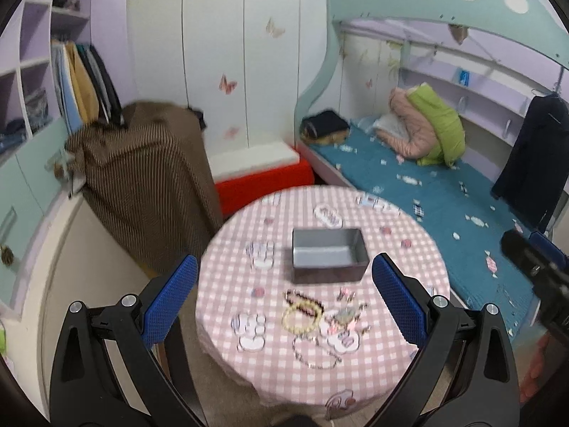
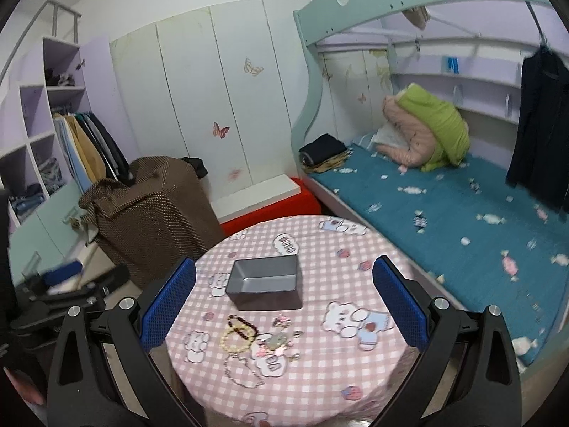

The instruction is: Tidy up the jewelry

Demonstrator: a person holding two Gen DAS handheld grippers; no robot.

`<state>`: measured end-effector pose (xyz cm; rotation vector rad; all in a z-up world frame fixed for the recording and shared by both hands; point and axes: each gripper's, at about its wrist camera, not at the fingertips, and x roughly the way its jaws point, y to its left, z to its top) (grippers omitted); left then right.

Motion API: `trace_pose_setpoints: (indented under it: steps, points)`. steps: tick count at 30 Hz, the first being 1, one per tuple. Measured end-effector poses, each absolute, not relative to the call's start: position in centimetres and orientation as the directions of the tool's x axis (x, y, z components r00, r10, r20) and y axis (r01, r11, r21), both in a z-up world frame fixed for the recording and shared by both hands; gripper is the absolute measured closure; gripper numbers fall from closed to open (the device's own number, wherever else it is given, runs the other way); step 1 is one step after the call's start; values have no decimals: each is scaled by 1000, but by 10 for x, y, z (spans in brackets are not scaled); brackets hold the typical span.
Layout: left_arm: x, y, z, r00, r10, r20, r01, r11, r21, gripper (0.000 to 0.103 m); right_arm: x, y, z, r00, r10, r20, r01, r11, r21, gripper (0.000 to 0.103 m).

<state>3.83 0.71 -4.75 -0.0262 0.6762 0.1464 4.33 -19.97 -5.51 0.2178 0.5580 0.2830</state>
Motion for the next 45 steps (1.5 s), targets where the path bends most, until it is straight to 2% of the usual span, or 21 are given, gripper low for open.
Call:
trace_pose_setpoints:
  steps: [3, 7, 8, 11, 16, 21, 26, 27, 28, 29, 30, 31, 33, 38, 40, 41, 42, 43, 45]
  points:
    - [47, 19, -63, 745, 98, -660, -134, 991, -5, 5, 51, -198, -65, 797, 325, -509, -195, 936, 292, 8]
    - [62, 40, -89, 708, -53, -704, -62, 989, -137, 5, 62, -185, -78, 789, 287, -544, -178, 953, 244, 8]
    - [68, 44, -97, 688, -57, -724, -69, 987, -143, 5, 65, -180, -83, 786, 278, -553, -178, 957, 228, 8]
    - [85, 47, -115, 647, -14, -763, -71, 994, -79, 5, 76, -165, -95, 776, 256, -577, -181, 966, 185, 8]
    - [125, 56, -163, 533, -88, -841, 32, 996, -84, 5, 103, -143, -120, 723, 237, -649, -167, 971, 169, 8]
    - [155, 64, -210, 430, -48, -902, 88, 996, -11, 5, 128, -133, -150, 648, 189, -738, -95, 981, 167, 8]
    - [179, 73, -254, 321, -111, -940, 145, 987, -67, 6, 142, -123, -176, 579, 114, -807, -17, 992, 128, 8]
    - [185, 73, -264, 295, -117, -948, 153, 985, -74, 8, 142, -122, -182, 560, 85, -824, 2, 995, 104, 8]
    - [189, 72, -272, 273, -126, -954, 163, 983, -83, 24, 144, -120, -185, 550, 73, -832, 10, 996, 93, 8]
    - [191, 71, -277, 257, -131, -957, 170, 981, -88, 36, 144, -119, -189, 535, 62, -842, 18, 996, 85, 8]
    - [196, 71, -284, 238, -126, -963, 173, 981, -85, 41, 144, -118, -191, 527, 57, -848, 21, 997, 81, 8]
    - [200, 70, -291, 217, -123, -968, 177, 980, -85, 41, 144, -116, -193, 520, 51, -853, 24, 997, 74, 8]
    - [205, 66, -303, 182, -144, -973, 198, 974, -107, 49, 144, -113, -196, 507, 38, -861, 25, 998, 58, 8]
    - [210, 57, -313, 162, -119, -980, 227, 971, -81, 52, 149, -105, -203, 487, 30, -873, 3, 999, 36, 8]
    - [212, 51, -314, 165, -90, -982, 247, 968, -48, 59, 152, -102, -206, 480, 41, -876, -15, 999, 39, 8]
    - [212, 49, -313, 172, -70, -983, 258, 966, -23, 71, 154, -101, -209, 475, 49, -879, -27, 999, 42, 8]
    - [212, 46, -313, 174, -60, -983, 260, 965, -13, 90, 157, -99, -211, 471, 56, -880, -39, 998, 43, 8]
    - [214, 48, -312, 166, -62, -984, 250, 968, -19, 94, 159, -97, -213, 467, 64, -882, -56, 998, 42, 8]
    - [219, 56, -311, 135, -97, -986, 202, 977, -68, 94, 165, -91, -218, 459, 86, -884, -99, 994, 45, 8]
